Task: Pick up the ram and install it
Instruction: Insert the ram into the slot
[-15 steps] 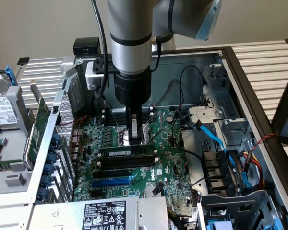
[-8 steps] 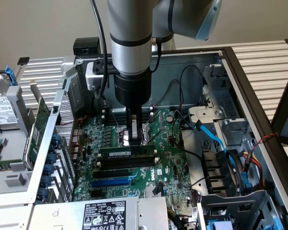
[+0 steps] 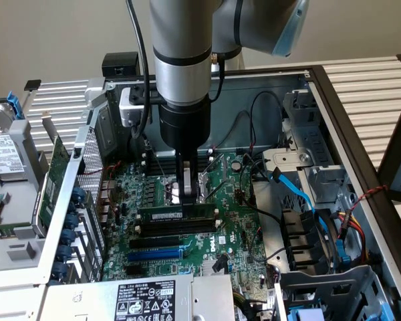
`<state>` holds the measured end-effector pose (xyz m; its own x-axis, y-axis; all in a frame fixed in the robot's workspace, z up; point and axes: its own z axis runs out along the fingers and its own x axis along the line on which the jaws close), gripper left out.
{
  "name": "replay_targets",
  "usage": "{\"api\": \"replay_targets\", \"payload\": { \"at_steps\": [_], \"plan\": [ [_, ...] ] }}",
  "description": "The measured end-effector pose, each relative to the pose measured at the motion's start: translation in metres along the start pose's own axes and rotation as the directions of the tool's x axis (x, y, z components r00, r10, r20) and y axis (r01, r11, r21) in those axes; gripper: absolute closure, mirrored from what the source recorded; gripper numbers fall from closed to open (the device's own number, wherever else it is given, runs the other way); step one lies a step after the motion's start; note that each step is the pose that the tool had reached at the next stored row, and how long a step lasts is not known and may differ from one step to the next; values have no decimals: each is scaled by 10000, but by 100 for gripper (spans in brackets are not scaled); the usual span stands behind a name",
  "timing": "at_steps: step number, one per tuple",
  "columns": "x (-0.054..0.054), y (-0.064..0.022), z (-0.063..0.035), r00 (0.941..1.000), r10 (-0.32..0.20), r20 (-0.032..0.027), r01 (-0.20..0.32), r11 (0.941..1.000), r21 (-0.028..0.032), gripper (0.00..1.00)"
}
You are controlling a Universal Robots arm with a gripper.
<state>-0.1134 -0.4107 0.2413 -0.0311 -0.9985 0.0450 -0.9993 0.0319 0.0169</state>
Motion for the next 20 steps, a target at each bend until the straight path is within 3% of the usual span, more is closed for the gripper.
{"api": "replay_targets", "payload": {
  "at_steps": [3, 12, 15, 20],
  "plan": [
    [1, 0, 2, 10000, 0, -12, 0, 10000, -1, 87],
    [-1, 9, 16, 10000, 0, 31, 0, 10000, 13, 87],
    [0, 19, 18, 10000, 2, 39, -3, 10000, 56, 87],
    [0, 24, 21, 10000, 6, 98, -8, 9998, 196, 87]
  ]
}}
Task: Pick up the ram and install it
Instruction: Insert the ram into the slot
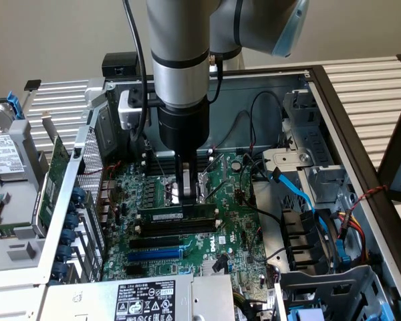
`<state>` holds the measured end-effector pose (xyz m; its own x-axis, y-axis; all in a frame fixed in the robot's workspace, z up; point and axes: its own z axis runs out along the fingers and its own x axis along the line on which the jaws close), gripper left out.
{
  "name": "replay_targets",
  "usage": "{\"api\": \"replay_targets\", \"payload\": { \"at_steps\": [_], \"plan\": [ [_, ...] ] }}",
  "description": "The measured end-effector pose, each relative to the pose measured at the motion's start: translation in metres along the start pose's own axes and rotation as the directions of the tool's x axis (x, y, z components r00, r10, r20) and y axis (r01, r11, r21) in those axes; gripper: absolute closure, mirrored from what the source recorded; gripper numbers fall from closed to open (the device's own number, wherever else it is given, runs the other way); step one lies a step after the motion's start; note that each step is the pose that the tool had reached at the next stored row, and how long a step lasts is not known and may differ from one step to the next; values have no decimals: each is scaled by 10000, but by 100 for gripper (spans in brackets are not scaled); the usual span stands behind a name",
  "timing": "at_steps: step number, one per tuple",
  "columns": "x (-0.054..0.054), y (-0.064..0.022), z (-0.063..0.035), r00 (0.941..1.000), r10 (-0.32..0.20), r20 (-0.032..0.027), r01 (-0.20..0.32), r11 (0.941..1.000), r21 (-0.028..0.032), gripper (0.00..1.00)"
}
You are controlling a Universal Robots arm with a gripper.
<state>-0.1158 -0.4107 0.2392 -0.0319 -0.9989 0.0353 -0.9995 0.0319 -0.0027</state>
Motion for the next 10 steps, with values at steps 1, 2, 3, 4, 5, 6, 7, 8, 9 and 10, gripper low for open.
{"api": "replay_targets", "payload": {
  "at_steps": [1, 2, 3, 4, 5, 6, 7, 8, 9, 10],
  "plan": [
    [0, 0, 1, 10000, -1, 10, 1, 10000, 9, 87],
    [0, 1, 3, 10000, 0, 15, 0, 10000, 15, 87],
    [0, 3, 5, 10000, 2, 17, -2, 10000, 17, 87],
    [0, 6, 7, 10000, 1, 16, -1, 10000, 16, 87],
    [1, 8, 9, 10000, 1, 13, -1, 10000, 14, 87],
    [1, 9, 10, 10000, 1, 12, -1, 10000, 14, 87],
    [1, 9, 12, 10000, 0, 14, 0, 10000, 15, 87],
    [1, 10, 15, 10000, 0, 15, 0, 10000, 16, 87],
    [2, 10, 18, 10000, 0, 14, 0, 10000, 15, 87],
    [4, 11, 20, 10000, 2, 15, -2, 10000, 16, 87]
  ]
}}
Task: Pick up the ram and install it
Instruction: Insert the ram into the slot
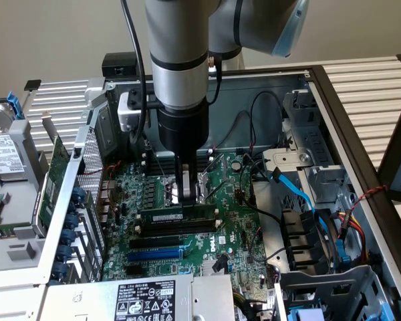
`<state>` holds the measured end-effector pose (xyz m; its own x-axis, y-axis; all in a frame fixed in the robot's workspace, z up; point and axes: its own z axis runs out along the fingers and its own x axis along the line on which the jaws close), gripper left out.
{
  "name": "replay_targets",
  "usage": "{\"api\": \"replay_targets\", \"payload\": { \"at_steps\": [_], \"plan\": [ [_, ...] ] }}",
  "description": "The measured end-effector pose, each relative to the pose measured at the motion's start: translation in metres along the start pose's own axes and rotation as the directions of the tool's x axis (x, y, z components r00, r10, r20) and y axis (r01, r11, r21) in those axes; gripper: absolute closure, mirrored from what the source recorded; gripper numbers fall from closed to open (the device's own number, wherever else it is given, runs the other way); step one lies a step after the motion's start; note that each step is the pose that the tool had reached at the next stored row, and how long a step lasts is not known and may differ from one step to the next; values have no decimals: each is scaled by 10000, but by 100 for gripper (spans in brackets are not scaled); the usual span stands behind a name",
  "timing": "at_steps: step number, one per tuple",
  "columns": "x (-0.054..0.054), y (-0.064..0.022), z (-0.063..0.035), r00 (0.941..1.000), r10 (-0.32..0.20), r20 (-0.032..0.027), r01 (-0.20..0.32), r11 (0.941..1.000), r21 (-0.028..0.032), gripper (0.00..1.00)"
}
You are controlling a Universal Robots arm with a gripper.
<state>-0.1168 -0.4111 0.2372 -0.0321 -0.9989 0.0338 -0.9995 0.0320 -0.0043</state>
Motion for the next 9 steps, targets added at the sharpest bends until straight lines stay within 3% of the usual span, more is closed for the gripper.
{"api": "replay_targets", "payload": {
  "at_steps": [9],
  "plan": [
    [4, 8, 12, 10000, -1, 1, 1, 10000, 1, 87]
  ]
}}
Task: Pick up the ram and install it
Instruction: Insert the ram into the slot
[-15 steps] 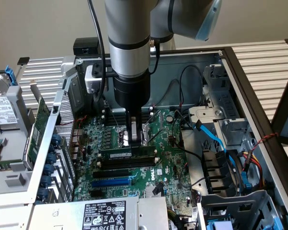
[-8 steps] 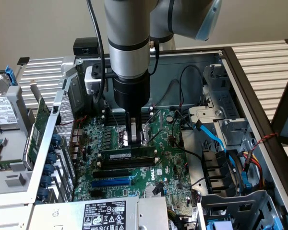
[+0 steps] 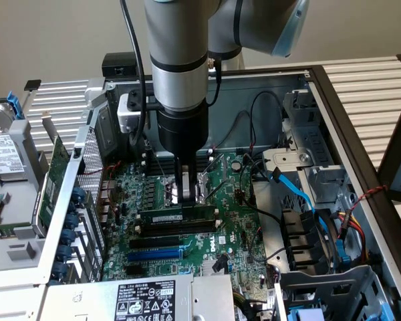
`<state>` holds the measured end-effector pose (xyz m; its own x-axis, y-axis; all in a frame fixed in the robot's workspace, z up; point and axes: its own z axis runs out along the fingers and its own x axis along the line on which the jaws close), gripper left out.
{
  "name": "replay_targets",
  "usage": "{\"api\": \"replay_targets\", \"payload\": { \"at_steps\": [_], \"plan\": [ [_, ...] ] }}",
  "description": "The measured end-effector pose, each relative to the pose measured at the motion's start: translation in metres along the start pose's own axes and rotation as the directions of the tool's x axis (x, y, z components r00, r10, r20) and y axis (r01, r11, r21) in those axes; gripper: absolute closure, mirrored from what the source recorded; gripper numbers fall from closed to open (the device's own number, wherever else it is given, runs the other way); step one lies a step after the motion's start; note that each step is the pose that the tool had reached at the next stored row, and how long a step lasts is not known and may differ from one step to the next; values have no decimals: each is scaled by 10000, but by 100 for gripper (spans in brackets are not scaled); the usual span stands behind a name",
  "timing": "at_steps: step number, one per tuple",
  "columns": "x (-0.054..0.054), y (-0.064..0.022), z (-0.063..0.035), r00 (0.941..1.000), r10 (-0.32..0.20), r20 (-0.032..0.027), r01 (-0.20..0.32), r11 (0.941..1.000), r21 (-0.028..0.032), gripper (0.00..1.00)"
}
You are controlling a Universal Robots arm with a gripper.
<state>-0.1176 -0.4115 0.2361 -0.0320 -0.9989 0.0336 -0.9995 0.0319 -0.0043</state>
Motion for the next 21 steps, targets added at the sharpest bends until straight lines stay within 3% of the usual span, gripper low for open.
{"api": "replay_targets", "payload": {
  "at_steps": [21],
  "plan": [
    [1, 3, 38, 10000, 9, -2, -9, 10000, 4, 87]
  ]
}}
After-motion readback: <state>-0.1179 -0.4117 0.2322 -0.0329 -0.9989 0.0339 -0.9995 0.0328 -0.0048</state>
